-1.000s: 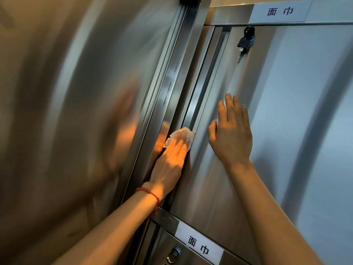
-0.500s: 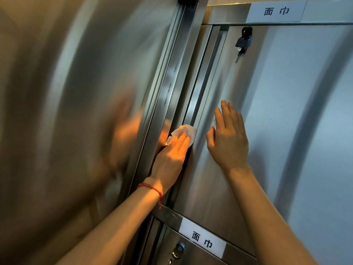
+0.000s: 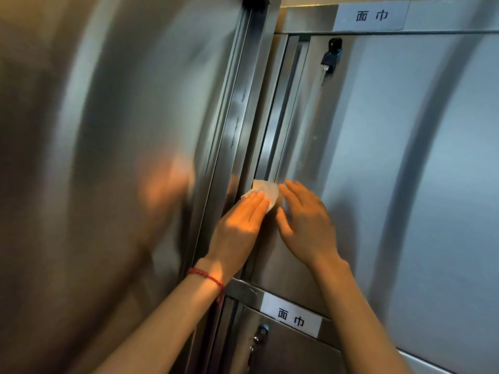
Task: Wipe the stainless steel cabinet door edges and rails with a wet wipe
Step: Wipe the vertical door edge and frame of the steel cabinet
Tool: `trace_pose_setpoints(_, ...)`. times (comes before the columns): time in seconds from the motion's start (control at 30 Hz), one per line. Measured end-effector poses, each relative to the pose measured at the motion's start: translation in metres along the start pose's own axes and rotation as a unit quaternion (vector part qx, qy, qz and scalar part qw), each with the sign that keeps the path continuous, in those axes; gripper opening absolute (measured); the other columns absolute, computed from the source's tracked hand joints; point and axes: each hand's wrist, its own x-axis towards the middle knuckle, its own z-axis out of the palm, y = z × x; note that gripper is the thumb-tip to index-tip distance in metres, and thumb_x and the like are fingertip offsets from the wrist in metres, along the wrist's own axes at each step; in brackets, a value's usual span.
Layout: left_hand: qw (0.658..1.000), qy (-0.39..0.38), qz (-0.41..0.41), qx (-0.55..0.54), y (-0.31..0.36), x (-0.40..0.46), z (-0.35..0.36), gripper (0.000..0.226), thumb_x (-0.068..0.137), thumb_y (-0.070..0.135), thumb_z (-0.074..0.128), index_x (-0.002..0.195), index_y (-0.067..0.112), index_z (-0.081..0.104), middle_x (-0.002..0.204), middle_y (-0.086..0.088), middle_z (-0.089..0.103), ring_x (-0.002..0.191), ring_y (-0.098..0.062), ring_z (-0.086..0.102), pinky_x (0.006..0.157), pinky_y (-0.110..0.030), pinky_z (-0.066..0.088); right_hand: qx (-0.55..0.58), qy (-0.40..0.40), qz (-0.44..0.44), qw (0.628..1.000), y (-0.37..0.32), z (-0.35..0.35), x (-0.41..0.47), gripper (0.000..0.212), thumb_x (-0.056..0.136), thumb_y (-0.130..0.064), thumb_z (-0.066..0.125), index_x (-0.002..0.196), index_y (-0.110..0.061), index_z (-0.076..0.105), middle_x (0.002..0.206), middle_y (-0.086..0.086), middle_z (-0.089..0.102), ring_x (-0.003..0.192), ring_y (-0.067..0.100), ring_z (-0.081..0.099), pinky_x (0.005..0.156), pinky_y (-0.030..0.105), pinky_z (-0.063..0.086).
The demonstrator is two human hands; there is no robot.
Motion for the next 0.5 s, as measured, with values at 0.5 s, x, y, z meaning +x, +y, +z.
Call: trace_pose_setpoints(0.5,0.988,-0.140,-0.041,0.054,0.050,-0.023,-0.041,0.025,0.077,0.000,0.058,0.100,0.000,0.067,0.096,-0.013,0.068,0.082,-0.027,0.067,0.077,-0.034,0.055,0.019,-0.149,0.046,0.988,-0.006,-0.031,-0.059,0.044,0.096,-0.038,0.041,0.138,-0.022,0.043,0.138,-0.005,0.048,0.126,0.013,0.042,0.106,0.029,0.030)
